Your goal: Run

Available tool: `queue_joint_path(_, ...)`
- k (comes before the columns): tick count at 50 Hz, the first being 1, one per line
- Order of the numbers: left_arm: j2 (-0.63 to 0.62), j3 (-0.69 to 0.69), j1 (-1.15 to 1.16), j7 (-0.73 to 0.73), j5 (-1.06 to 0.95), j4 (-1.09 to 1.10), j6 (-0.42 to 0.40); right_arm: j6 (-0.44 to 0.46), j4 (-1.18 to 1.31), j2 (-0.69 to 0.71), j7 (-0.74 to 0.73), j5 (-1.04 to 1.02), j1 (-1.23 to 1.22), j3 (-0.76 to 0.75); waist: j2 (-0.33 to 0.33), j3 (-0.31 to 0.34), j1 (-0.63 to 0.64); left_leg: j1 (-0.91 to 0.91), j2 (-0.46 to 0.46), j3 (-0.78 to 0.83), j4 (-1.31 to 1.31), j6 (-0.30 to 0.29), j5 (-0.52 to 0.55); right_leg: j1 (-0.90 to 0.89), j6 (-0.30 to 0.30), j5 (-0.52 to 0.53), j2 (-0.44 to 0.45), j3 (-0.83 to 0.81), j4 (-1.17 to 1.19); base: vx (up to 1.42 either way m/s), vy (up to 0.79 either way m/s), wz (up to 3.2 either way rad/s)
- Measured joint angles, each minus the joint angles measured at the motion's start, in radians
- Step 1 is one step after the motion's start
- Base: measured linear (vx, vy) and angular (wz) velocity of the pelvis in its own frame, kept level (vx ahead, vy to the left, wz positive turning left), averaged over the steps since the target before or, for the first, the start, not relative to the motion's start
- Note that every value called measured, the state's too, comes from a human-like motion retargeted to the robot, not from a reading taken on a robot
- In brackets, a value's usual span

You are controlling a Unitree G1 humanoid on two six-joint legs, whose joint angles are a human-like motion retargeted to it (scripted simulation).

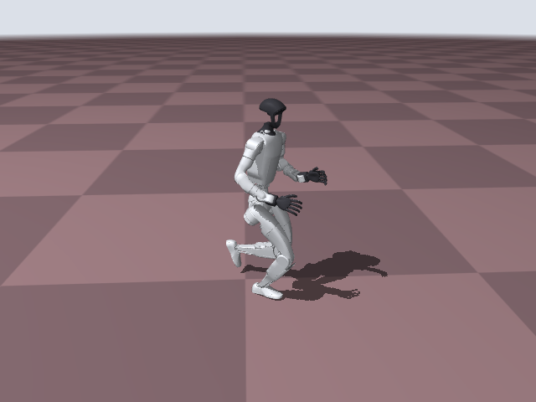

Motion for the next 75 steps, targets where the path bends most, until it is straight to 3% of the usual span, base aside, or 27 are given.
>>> queue_joint_path(4,-0.003,0.031,0.089,-0.003,0.013,0.125,0.042,0.023,0.007,0.004,-0.053,-0.044,-0.187,-0.003,-0.049,0.028,0.071,-0.188,0.011,-0.014,0.143,0.079,-0.116,0.086,-0.038,-0.116,-0.024,0.033,0.058,-0.02,-0.06,-0.18)
queue_joint_path(9,0.036,0.090,0.253,-0.008,0.003,0.135,0.022,0.004,-0.084,0.003,-0.091,-0.036,-0.322,-0.014,-0.138,0.003,0.134,-0.412,-0.088,0.055,-0.013,0.124,-0.230,0.220,0.036,-0.124,-0.093,0.093,0.000,0.01,0.02,0.04)
queue_joint_path(13,0.068,0.131,0.370,-0.023,-0.011,0.110,-0.008,-0.025,-0.170,-0.001,-0.094,-0.011,-0.347,-0.014,-0.208,-0.035,0.172,-0.497,-0.206,0.125,-0.330,0.083,-0.245,0.324,0.144,-0.021,-0.176,0.115,-0.057,0.03,0.08,0.08)
queue_joint_path(17,0.076,0.156,0.441,-0.026,-0.018,0.092,-0.020,-0.046,-0.213,-0.001,-0.084,-0.019,-0.346,-0.006,-0.289,-0.068,0.166,-0.515,-0.366,0.178,-0.674,0.028,-0.172,0.375,0.250,0.139,-0.303,0.121,-0.024,0.01,0.08,0.17)
queue_joint_path(20,0.067,0.163,0.461,-0.009,-0.014,0.074,-0.020,-0.054,-0.216,0.004,-0.073,-0.041,-0.343,0.006,-0.339,-0.075,0.140,-0.503,-0.466,0.195,-0.790,0.034,-0.132,0.385,0.290,0.235,-0.394,0.125,0.088,-0.01,0.04,0.09)
queue_joint_path(24,0.057,0.152,0.432,0.035,0.025,0.050,-0.020,-0.047,-0.186,0.017,-0.059,-0.086,-0.302,0.031,-0.360,-0.062,0.106,-0.511,-0.505,0.199,-0.621,0.116,-0.210,0.376,0.270,0.281,-0.479,0.123,0.338,-0.01,0.02,-0.12)
queue_joint_path(28,0.068,0.124,0.291,0.111,0.103,0.050,-0.005,-0.019,-0.093,0.035,-0.061,-0.146,-0.261,0.046,-0.355,-0.031,0.070,-0.477,-0.514,0.188,-0.446,0.205,-0.369,0.289,0.190,0.211,-0.530,0.149,0.572,-0.03,0.06,-0.35)
queue_joint_path(32,0.060,0.074,0.070,0.181,0.156,0.099,0.015,-0.006,0.058,0.042,-0.069,-0.190,-0.202,0.070,-0.307,-0.021,0.023,-0.362,-0.497,0.151,-0.432,0.212,-0.475,0.110,0.105,0.115,-0.496,0.177,0.656,-0.04,0.04,-0.38)
queue_joint_path(37,0.035,0.051,-0.088,0.193,0.140,0.083,0.014,-0.004,0.169,0.010,-0.041,-0.199,-0.077,0.096,-0.224,-0.053,-0.063,-0.129,-0.453,0.094,-0.580,0.123,-0.453,-0.070,0.062,0.030,-0.414,0.123,0.462,0.02,-0.01,-0.29)
queue_joint_path(40,0.029,0.045,-0.125,0.170,0.117,0.062,-0.009,0.000,0.199,-0.006,-0.014,-0.175,-0.002,0.091,-0.169,-0.077,-0.102,-0.005,-0.398,0.066,-0.648,0.041,-0.365,-0.114,0.086,0.023,-0.329,0.069,0.220,0.05,-0.07,-0.24)
queue_joint_path(45,0.043,0.025,-0.127,0.113,0.099,0.053,-0.052,0.002,0.226,-0.009,0.033,-0.129,0.078,0.064,-0.053,-0.115,-0.092,0.080,-0.234,0.021,-0.578,-0.079,-0.142,-0.098,0.142,0.099,-0.105,0.011,-0.223,0.01,-0.08,-0.36)
queue_joint_path(48,0.040,0.017,-0.097,0.100,0.094,0.056,-0.055,0.002,0.242,0.002,0.039,-0.120,0.078,0.063,-0.010,-0.113,-0.068,0.079,-0.148,-0.005,-0.422,-0.109,-0.010,-0.071,0.109,0.123,-0.022,-0.007,-0.257,-0.03,-0.07,-0.33)
queue_joint_path(53,0.021,0.014,0.000,0.094,0.090,0.114,-0.019,0.022,0.262,0.021,0.009,-0.146,-0.010,0.075,-0.007,-0.072,-0.004,0.013,-0.028,-0.016,-0.089,-0.063,0.105,-0.024,-0.024,0.006,0.023,-0.014,-0.053,-0.02,-0.07,-0.21)
queue_joint_path(55,0.019,0.024,0.018,0.089,0.088,0.154,0.006,0.039,0.273,0.019,-0.013,-0.164,-0.100,0.080,-0.027,-0.042,0.025,-0.069,0.005,-0.036,0.027,-0.022,0.091,0.018,-0.067,-0.053,0.018,-0.004,-0.004,-0.02,-0.12,-0.08)
queue_joint_path(58,0.018,0.038,0.078,0.073,0.078,0.202,0.026,0.049,0.259,0.018,-0.045,-0.179,-0.220,0.084,-0.065,-0.024,0.075,-0.209,0.026,-0.028,0.119,0.058,-0.033,0.091,-0.079,-0.114,-0.001,0.025,0.023,-0.02,-0.05,-0.05)
queue_joint_path(62,0.042,0.065,0.193,0.040,0.057,0.208,0.019,0.034,0.171,0.009,-0.068,-0.150,-0.328,0.070,-0.135,-0.034,0.121,-0.392,-0.046,0.031,0.015,0.108,-0.165,0.201,-0.012,-0.126,-0.054,0.083,-0.011,0.00,0.03,0.07)
queue_joint_path(65,0.066,0.089,0.286,0.019,0.036,0.193,0.004,0.017,0.091,0.001,-0.074,-0.117,-0.364,0.058,-0.192,-0.056,0.150,-0.478,-0.139,0.087,-0.199,0.094,-0.213,0.285,0.065,-0.085,-0.114,0.117,-0.043,0.03,0.08,0.14)
queue_joint_path(70,0.084,0.125,0.390,0.004,0.019,0.184,-0.005,-0.006,0.018,-0.005,-0.074,-0.119,-0.386,0.053,-0.297,-0.101,0.152,-0.528,-0.358,0.150,-0.667,0.031,-0.174,0.375,0.200,0.062,-0.280,0.137,-0.026,0.02,0.08,0.22)
queue_joint_path(73,0.082,0.130,0.410,0.012,0.018,0.173,-0.003,-0.007,0.018,0.002,-0.074,-0.137,-0.386,0.060,-0.348,-0.111,0.130,-0.520,-0.462,0.162,-0.767,0.044,-0.139,0.390,0.250,0.168,-0.371,0.147,0.085,-0.01,0.06,0.18)
queue_joint_path(75,0.077,0.123,0.411,0.024,0.029,0.169,-0.003,-0.004,0.032,0.014,-0.071,-0.152,-0.367,0.074,-0.363,-0.108,0.115,-0.526,-0.492,0.167,-0.697,0.078,-0.155,0.391,0.260,0.241,-0.420,0.145,0.209,0.00,0.00,0.00)
